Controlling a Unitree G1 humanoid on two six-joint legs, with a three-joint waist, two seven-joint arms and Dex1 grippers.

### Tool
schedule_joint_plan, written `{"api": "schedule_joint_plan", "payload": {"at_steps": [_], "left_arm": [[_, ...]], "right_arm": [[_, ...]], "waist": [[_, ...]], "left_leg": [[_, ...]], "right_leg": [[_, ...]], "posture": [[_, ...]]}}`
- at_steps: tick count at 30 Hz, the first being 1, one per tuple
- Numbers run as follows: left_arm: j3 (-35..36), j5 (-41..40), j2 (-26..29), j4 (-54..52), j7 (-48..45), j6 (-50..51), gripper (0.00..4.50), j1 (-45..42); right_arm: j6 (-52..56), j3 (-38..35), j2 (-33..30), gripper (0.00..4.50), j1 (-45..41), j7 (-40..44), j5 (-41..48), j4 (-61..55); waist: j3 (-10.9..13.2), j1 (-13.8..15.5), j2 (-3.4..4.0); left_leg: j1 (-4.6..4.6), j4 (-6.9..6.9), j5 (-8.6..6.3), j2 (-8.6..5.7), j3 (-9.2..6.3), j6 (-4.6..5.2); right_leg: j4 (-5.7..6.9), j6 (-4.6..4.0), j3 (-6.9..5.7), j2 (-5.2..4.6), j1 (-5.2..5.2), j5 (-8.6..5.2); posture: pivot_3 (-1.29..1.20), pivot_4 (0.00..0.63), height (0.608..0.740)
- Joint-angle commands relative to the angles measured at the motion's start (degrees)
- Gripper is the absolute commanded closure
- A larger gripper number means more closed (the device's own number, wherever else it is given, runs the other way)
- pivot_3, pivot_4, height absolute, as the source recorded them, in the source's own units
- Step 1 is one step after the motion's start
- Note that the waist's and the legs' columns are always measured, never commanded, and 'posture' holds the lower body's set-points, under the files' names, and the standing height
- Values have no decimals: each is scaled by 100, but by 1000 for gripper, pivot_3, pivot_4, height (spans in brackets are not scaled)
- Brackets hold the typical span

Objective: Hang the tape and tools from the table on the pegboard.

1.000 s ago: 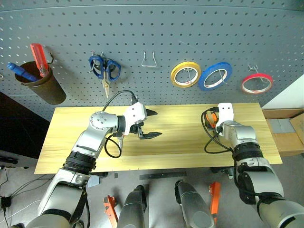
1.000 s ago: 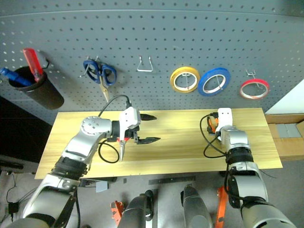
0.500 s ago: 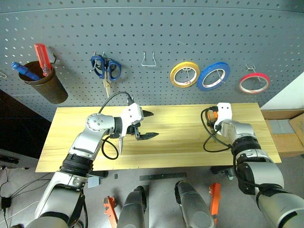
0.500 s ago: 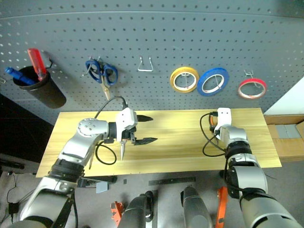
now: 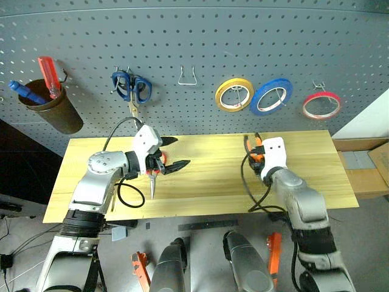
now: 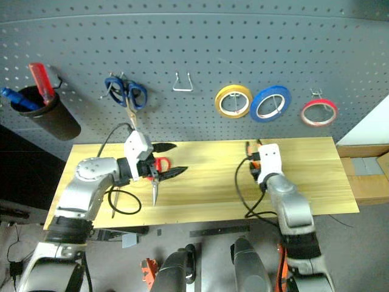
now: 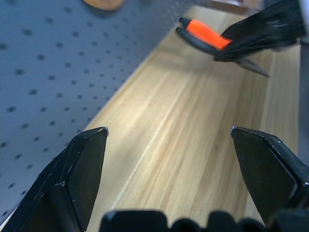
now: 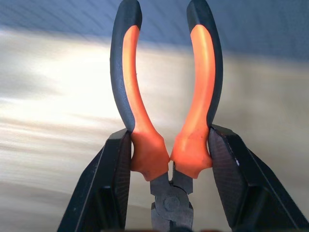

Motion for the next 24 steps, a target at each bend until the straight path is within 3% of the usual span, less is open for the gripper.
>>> {"api": "schedule_joint_plan", "payload": {"at_steps": [1, 6, 14, 24], "left_arm": [[544, -309, 136, -506, 309, 284, 113, 278], [983, -505, 191, -801, 635, 505, 113, 547], [1397, -674, 210, -1157, 1044, 554, 113, 822], [1652, -1327, 650, -1927, 644, 922, 113, 1515]], "right_arm": [[264, 659, 232, 2633, 359, -201, -82, -1634], [-227, 884, 411, 2633, -390, -299, -368, -1588], [-1793, 605, 869, 2634, -2003, -288, -533, 254], [-3435, 314, 1436, 2634, -3749, -416, -641, 2206]], "waist": [[-1, 6, -2], [-2, 22, -3], [-12, 123, -20], [-53, 319, -60]], "left_leg": [[3, 0, 0, 2, -5, -1], [2, -2, 14, 7, -7, -23], [2, -15, 15, 10, -12, -27], [-5, -27, 23, 10, -10, -42]], "right_leg": [[0, 1, -4, 2, 3, -1], [-2, 1, -6, 6, 1, -1], [-2, -11, -18, 7, -4, 6], [0, -24, -25, 0, -26, 13]], "posture": [[-129, 301, 740], [-109, 286, 740], [-36, 245, 740], [33, 210, 740]]}}
